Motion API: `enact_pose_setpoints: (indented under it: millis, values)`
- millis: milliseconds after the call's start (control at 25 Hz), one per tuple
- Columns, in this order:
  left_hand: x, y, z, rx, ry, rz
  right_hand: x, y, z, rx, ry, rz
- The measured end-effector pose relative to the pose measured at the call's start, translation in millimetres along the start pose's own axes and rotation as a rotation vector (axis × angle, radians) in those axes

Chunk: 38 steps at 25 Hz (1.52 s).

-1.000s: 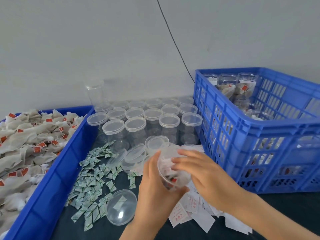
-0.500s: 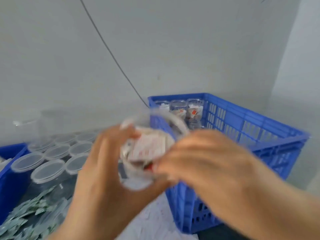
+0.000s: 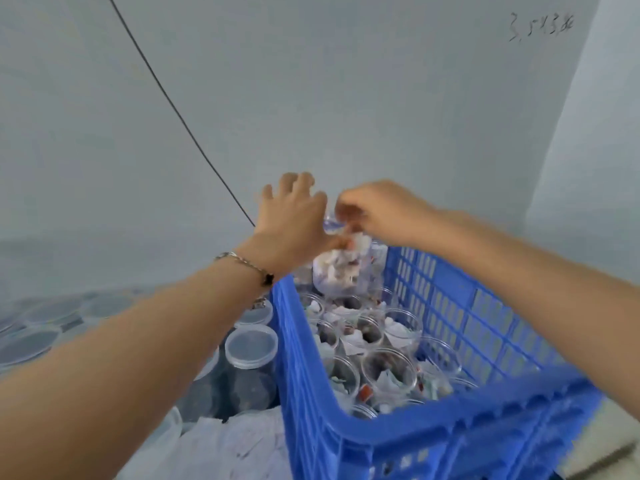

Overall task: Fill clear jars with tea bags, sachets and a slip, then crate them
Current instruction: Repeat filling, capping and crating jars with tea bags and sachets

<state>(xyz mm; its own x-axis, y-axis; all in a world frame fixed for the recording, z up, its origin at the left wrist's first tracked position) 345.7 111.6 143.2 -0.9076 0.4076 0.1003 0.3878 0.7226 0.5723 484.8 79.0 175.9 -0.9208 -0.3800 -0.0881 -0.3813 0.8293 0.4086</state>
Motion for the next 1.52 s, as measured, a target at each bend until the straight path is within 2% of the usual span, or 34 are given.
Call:
enact_pose_setpoints:
  millis: [80,160,280,360,440,520,720,880,1000,1160,1320,1440,1520]
  values:
    - [12.6,3.0,37.0,0.105,0.192,0.082,0.2,22.1,44.2,0.135,-0.031,-0.003]
    - [26.3,5.6,63.4,0.215,0.263,0.098,5.2,39.1,80.0,0.198,-0.055,-0.013]
    - [39.0,17.0,82.8,0.454,0.125,-0.032,8.8,49.2,115.6,0.186,-0.119,-0.085]
    - [38.8,23.2,89.3,0.578,0.105,-0.034,4.9,49.8,130.7,0.17,-0.198,-0.103]
    - [36.8,23.0,90.7,0.624,0.108,0.003,-1.4,47.9,140.8,0.146,-0.182,-0.086]
    - [35.9,20.7,88.2,0.621,0.099,0.024,-7.4,45.8,144.9,0.137,-0.09,-0.069]
    - [34.7,5.6,79.3,0.454,0.074,0.05,-18.2,44.5,141.3,0.185,0.173,0.04]
    - [34.8,0.2,76.3,0.444,0.051,0.048,-21.2,44.8,145.7,0.217,0.13,0.024]
    - [36.4,-8.8,76.9,0.366,-0.054,0.014,-25.1,45.4,143.1,0.218,0.05,0.04]
    - [69.9,-36.7,70.4,0.304,-0.235,-0.007,-26.1,47.5,128.6,0.083,0.013,0.049]
    - [124.0,-72.3,44.3,0.337,-0.122,-0.062,-11.4,47.0,108.6,0.028,0.042,-0.016]
    - [160.5,-100.7,15.5,0.382,-0.058,-0.103,13.9,50.9,83.0,-0.101,0.124,-0.065]
    - [187.9,-117.4,-4.8,0.396,-0.006,-0.136,35.1,57.5,64.7,-0.113,0.071,-0.116]
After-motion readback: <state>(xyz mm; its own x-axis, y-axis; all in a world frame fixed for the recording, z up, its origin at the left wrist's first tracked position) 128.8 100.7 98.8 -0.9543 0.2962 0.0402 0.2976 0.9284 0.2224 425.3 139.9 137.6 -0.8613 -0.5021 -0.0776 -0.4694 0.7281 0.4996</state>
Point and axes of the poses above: each hand's wrist, its own y-axis towards the middle knuckle, its own z-axis out of the palm, x = y × z, the point moved 1 cm from there along y, towards the middle knuckle, and after that the axes turned 2 degrees about -x, right-handed, at the moved point
